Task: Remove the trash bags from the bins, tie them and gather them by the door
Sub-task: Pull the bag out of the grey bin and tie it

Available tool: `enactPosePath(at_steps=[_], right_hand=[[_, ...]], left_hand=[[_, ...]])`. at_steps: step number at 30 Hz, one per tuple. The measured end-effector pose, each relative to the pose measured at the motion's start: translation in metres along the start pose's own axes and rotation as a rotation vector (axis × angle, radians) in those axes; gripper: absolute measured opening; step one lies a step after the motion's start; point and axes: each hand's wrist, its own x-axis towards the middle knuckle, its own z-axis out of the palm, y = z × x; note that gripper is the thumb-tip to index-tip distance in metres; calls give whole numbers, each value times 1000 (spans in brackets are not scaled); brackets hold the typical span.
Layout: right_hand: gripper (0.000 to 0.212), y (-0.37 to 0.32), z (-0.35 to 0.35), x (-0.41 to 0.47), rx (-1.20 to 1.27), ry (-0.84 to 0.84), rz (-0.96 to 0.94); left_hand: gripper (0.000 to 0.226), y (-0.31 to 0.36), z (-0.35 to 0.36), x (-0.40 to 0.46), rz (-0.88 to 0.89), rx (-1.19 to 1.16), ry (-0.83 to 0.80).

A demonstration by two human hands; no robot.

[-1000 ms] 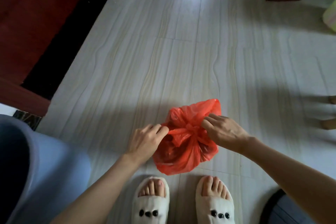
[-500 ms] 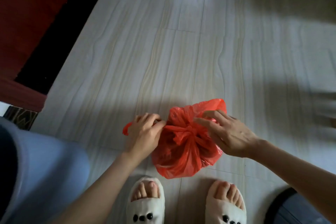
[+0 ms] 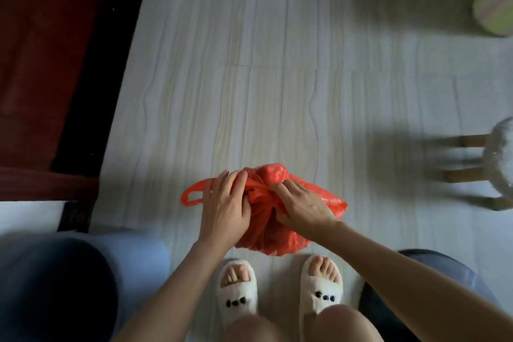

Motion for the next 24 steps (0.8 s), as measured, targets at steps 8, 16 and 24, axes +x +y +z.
enactPosePath(at_steps=[8,16,24], right_hand=[[49,-85,-228,-70,140,170,199],[48,-126,-414,-156,204,373,465],[45,-41,-511,-204,296,583,732]], left_hand=[[50,102,-226,17,24,-74,17],[45,211,-410,64,218,-188,69],[43,361,-430,167,518,-238,15]])
